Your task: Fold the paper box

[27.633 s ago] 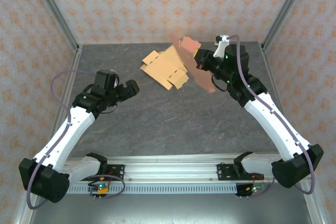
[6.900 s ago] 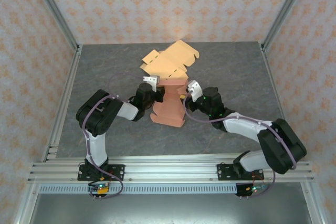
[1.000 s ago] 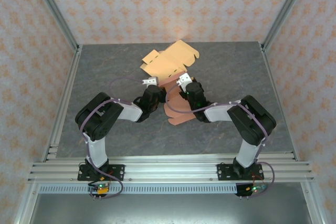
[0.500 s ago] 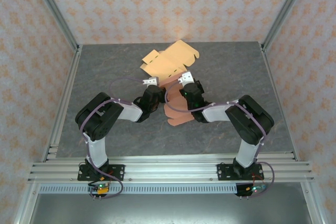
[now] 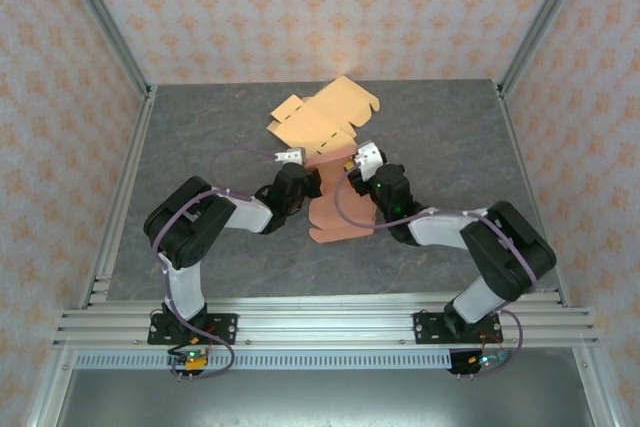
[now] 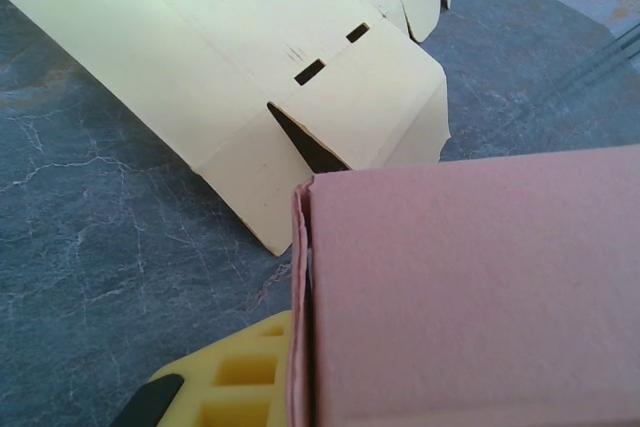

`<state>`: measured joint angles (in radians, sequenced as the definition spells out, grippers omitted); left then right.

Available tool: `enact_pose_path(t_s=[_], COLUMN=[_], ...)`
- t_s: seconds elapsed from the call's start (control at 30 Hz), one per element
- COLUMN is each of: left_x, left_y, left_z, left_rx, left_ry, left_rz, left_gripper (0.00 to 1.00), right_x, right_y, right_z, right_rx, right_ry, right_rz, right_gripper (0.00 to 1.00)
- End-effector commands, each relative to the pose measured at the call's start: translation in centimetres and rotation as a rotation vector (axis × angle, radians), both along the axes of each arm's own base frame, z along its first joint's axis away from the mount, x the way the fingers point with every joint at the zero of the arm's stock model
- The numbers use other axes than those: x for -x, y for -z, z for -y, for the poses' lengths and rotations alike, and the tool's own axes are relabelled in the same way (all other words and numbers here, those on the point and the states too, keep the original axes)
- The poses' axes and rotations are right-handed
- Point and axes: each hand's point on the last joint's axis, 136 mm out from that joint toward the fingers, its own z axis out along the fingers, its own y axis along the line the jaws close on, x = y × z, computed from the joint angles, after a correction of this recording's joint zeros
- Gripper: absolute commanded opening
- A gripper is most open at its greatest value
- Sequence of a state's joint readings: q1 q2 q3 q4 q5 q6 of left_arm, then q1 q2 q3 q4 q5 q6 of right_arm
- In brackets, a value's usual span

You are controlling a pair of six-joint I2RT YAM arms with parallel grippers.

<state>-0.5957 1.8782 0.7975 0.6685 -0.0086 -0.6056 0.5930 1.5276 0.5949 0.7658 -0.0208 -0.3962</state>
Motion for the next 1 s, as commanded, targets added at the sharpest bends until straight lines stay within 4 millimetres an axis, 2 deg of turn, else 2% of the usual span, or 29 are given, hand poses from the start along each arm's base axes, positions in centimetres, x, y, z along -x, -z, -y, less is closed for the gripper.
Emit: enact_pose_path(t_s=[0.0,0.1,0.23,0.27,0.33,0.43,0.5,0.67,0.77,0.83,0.97], left_x=[0.8,0.7,0.8,0.8,0.8,1.0,1.1,1.3,1.5,1.5,1.5], left_y=[0.2,0.1,0.0,-0.1,-0.3,-0.8,-1.4,-2.6,-2.8,-2.7,-2.9], left_z=[-0.2,-0.2,-0.1,0.0,0.1,-0.2,-0.4,-0.2,-0.6,-0.6,0.1], left_rx=[-0.039,-0.042,-0.044,-0.045,-0.054,-0.107,-0.132,-0.163,-0.173,-0.169,-0.147], left_ry=[0.012,0.012,0.025,0.031,0.044,0.061,0.075,0.12,0.11,0.112,0.14], left_rz=[-0.022,-0.017,-0.014,-0.013,-0.006,0.014,0.035,0.097,0.11,0.109,0.124], left_gripper=[0.0,0.0,0.0,0.0,0.0,0.0,0.0,0.0,0.0,0.0,0.0], right_x=[3.3,4.8,4.5,4.6,5.4,6.9,7.3,5.5,5.7,5.7,4.6], right_y=[-0.5,-1.5,-3.3,-3.2,-2.4,-1.7,-1.4,0.0,0.7,1.2,2.8], right_z=[-1.6,-0.5,2.9,3.5,3.9,3.7,3.5,4.4,4.1,3.6,3.3], right_rx=[-0.023,-0.014,-0.076,-0.102,-0.049,0.033,0.089,0.207,0.235,0.229,0.273], right_ry=[-0.239,-0.303,-0.267,-0.283,-0.368,-0.518,-0.581,-0.544,-0.608,-0.636,-0.588], right_rz=[-0.07,-0.091,-0.092,-0.132,-0.256,-0.39,-0.386,-0.372,-0.469,-0.515,-0.504], right_gripper=[0.6,0.62,0.67,0.7,0.7,0.7,0.71,0.73,0.73,0.8,0.81])
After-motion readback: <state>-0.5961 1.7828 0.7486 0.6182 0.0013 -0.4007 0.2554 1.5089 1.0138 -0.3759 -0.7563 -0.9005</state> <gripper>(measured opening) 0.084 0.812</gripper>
